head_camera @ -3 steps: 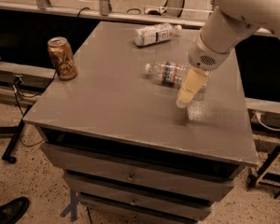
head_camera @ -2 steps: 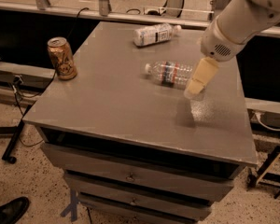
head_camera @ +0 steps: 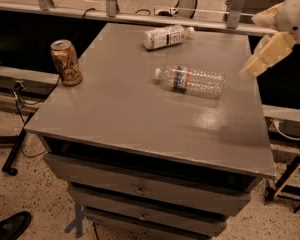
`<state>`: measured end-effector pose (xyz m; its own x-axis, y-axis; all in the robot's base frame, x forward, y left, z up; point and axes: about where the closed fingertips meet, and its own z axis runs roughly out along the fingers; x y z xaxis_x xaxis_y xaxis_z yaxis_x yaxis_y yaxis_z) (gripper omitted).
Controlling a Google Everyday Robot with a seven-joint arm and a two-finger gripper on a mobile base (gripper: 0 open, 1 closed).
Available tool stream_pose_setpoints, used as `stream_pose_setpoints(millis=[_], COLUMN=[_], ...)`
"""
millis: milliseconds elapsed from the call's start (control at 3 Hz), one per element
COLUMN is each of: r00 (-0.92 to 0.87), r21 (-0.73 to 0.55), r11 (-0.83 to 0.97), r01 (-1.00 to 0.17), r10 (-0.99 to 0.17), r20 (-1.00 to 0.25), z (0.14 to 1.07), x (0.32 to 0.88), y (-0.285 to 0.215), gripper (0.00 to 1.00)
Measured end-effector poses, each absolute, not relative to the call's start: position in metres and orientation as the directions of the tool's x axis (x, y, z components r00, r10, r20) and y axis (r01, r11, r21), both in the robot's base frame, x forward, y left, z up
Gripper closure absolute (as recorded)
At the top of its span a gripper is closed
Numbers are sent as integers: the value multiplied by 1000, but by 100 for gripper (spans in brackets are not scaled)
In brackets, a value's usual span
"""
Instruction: Knock water bottle over
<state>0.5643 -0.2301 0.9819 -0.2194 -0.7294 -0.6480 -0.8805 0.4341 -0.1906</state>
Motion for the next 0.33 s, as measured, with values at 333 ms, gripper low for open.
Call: stream_pose_setpoints(millis=[333], r00=[-183], r21=[-185], r11=[430], r01=[-884], r10=[-681], r20=[-709], z=[1010], x=[560], y=[-227], gripper=[0])
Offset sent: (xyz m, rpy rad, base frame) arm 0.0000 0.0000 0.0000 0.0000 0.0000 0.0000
